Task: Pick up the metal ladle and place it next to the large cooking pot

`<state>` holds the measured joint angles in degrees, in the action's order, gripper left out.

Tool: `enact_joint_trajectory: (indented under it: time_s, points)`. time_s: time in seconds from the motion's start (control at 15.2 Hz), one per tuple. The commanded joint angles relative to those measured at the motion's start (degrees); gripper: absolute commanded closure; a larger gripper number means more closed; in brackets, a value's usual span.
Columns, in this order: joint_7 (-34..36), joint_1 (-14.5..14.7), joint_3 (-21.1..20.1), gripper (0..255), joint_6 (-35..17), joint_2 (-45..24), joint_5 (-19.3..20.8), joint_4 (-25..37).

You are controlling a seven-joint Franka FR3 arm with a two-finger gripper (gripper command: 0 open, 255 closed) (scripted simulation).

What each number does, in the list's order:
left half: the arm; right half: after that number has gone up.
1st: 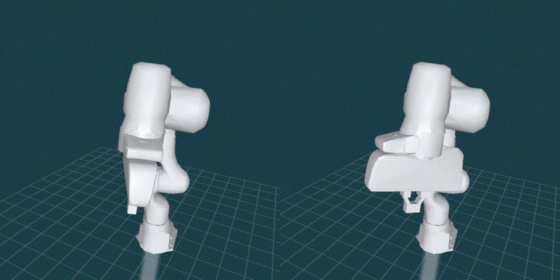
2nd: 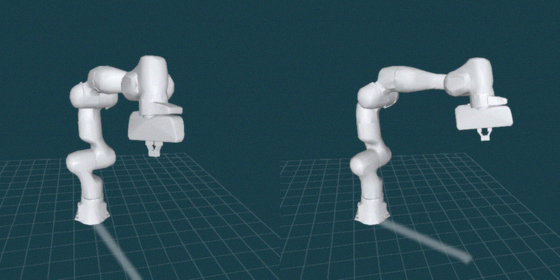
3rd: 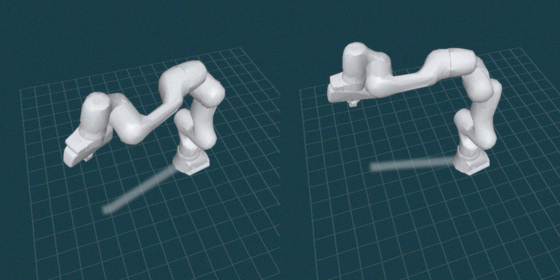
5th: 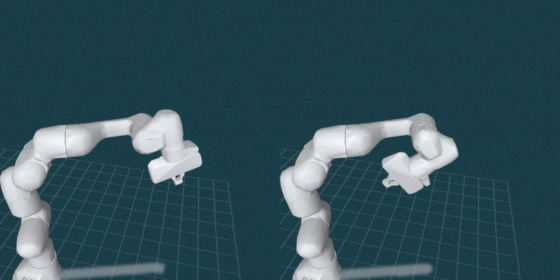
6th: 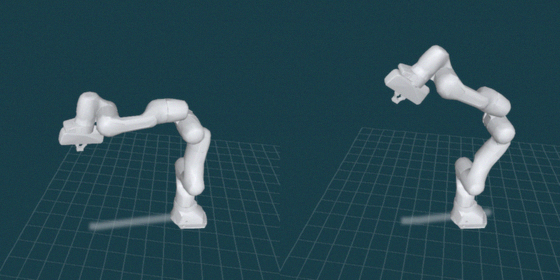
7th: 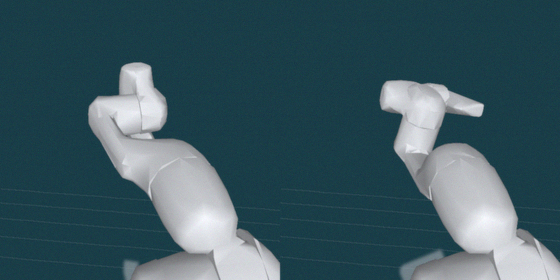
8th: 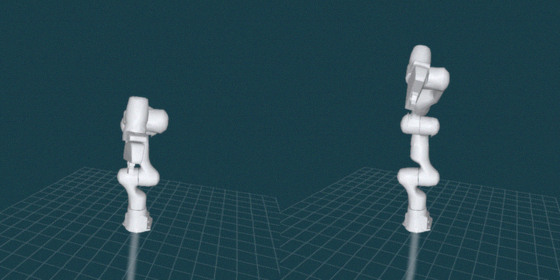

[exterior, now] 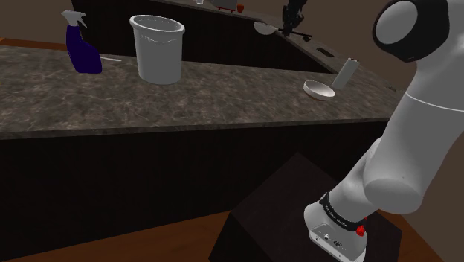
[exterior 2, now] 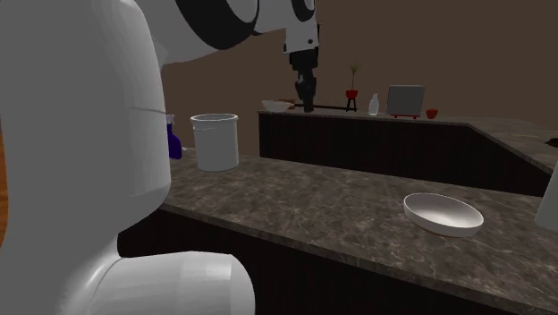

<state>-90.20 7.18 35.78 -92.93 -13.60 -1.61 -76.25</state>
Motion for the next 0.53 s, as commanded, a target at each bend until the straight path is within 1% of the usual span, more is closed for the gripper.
enact_joint_trajectory:
  time_s: [0.0, 0.46]
  points:
    - [3.24, 2.24, -1.0, 255, -0.01, 0.34, 0.71, -0.51]
    - [12.31, 8.38, -4.11, 255, 1.32, 0.68, 2.23, -0.21]
